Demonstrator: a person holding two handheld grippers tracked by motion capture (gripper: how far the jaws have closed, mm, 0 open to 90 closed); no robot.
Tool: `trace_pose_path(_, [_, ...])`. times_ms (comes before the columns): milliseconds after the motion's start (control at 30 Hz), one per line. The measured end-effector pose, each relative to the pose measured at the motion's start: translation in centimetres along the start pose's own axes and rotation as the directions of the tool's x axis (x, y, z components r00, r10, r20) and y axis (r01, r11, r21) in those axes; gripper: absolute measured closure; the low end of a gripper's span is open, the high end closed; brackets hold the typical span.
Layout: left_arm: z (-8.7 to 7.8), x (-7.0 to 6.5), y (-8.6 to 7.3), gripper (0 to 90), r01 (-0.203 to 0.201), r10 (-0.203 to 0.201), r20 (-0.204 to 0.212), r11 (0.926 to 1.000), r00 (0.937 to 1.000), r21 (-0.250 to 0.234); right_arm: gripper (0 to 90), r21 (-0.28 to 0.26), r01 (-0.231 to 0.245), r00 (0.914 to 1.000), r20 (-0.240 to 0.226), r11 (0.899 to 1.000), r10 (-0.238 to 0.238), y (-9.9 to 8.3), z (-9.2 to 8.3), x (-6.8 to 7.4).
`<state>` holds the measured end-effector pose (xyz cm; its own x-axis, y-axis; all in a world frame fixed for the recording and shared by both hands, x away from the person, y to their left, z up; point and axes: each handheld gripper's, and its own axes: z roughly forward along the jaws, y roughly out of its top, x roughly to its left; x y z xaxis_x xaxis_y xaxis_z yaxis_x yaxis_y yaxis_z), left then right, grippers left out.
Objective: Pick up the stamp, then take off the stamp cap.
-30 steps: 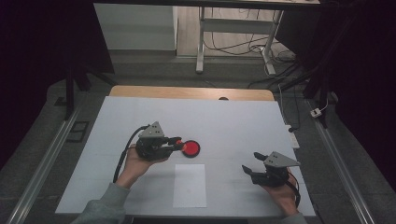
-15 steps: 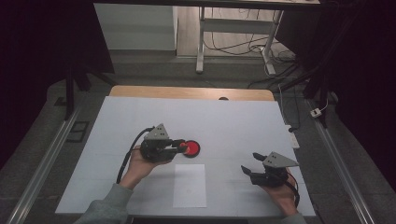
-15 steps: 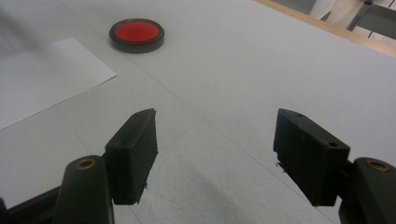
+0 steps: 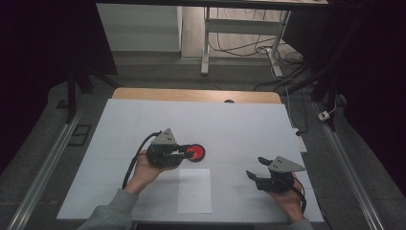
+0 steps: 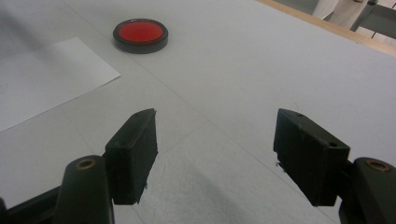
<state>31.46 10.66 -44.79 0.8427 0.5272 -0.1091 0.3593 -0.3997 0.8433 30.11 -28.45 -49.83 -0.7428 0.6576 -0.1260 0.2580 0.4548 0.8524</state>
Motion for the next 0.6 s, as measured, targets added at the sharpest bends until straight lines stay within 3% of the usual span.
trace_pose_path(600, [0.2,0.0,-0.1,72.3,-0.002,0.002,0.003,1.0000,1.0000,0.009,29.7,-0.025,0.015,0.9989,-0.045,1.000,-0.016,1.2,0.8,1.3])
